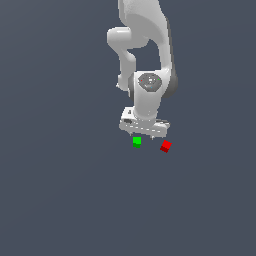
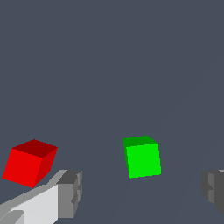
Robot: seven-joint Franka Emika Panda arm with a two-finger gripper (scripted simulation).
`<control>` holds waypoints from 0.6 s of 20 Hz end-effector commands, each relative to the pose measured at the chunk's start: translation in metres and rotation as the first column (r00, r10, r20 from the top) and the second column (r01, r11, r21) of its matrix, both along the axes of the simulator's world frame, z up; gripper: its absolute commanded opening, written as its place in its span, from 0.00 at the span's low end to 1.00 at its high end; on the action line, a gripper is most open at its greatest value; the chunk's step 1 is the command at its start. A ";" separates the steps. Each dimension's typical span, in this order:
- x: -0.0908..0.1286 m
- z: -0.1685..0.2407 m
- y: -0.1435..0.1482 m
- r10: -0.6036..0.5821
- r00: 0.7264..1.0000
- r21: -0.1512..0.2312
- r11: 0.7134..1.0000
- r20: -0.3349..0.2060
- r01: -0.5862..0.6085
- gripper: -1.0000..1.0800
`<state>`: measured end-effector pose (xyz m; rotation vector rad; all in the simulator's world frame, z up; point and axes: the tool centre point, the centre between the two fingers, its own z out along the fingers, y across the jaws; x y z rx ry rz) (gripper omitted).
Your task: Stack the red cube on top of the green cube.
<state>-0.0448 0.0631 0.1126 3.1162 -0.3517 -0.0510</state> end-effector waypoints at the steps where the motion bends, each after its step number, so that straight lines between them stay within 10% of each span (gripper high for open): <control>1: -0.003 -0.005 0.016 -0.040 0.999 0.000 0.999 0.004 0.040 0.96; 12: -0.006 -0.027 0.085 -0.206 0.978 0.000 0.979 0.021 0.206 0.96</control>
